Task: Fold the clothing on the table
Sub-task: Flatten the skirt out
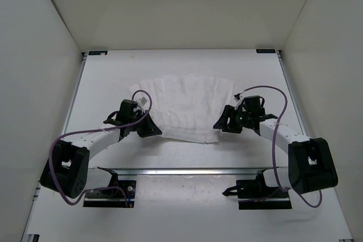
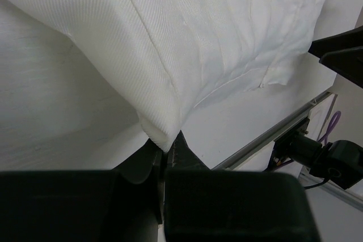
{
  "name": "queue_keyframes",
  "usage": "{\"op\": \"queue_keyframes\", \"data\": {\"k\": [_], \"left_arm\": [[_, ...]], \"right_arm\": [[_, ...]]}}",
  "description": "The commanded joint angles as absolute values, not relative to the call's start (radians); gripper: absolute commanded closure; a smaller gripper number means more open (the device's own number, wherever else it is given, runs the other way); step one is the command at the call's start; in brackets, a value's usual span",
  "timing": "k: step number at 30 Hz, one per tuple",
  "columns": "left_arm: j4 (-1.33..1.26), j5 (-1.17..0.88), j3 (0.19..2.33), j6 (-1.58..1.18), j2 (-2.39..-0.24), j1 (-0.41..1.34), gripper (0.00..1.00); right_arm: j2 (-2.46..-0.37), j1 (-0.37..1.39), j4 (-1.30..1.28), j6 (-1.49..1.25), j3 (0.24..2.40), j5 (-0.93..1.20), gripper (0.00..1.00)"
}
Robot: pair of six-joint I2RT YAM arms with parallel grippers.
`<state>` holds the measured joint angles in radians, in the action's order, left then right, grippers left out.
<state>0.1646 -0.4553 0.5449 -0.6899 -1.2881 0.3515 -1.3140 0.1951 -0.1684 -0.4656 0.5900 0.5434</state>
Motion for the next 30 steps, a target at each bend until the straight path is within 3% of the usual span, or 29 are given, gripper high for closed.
{"op": "queue_keyframes", "data": {"k": [1, 9, 16, 22, 28, 30], "left_arm": [[0.129, -0.448, 0.54, -0.709, -1.29, 0.356, 1.0], [0.078, -0.459, 0.526, -0.752, -1.318, 0.344, 1.0], [0.072, -0.476, 0.509, -0.759, -1.315, 0.336, 1.0], [0.075, -0.473, 0.517, -0.756, -1.315, 0.342, 1.0], [0.08, -0.472, 0.52, -0.755, -1.319, 0.336, 1.0], [0.081, -0.476, 0.517, -0.749, -1.316, 0.334, 1.0]], "right_arm": [[-1.267, 0.189, -0.17, -0.451, 0.578, 0.537, 0.44], [-1.295, 0.262, -0.236, -0.443, 0.568, 0.519, 0.51], [-1.249, 0.282, -0.198, -0.477, 0.466, 0.489, 0.46], [-1.287, 0.31, -0.167, -0.503, 0.48, 0.436, 0.48], [-1.368, 0.356, -0.178, -0.502, 0.531, 0.4, 0.69], [-1.384, 0.347, -0.167, -0.503, 0.526, 0.408, 0.89]]}}
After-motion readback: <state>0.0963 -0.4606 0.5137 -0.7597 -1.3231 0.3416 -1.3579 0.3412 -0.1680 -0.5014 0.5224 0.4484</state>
